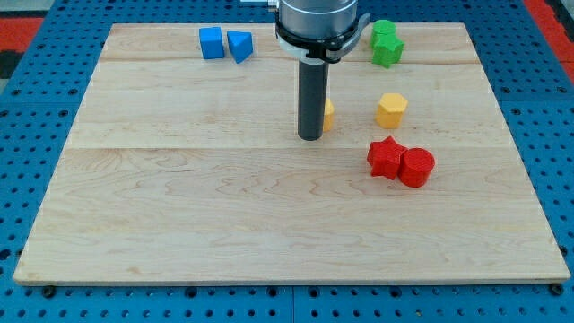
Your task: Move the yellow heart to the left side of the yellow hexagon
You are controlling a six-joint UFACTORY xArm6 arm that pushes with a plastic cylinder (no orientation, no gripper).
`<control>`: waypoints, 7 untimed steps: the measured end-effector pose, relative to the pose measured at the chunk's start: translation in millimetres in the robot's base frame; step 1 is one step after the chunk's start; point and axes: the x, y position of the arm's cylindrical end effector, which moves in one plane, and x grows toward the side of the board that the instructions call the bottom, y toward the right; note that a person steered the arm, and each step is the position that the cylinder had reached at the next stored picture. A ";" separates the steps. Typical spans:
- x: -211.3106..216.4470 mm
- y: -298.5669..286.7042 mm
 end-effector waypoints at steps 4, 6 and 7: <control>-22.0 15.3; -0.2 68.9; 21.4 50.5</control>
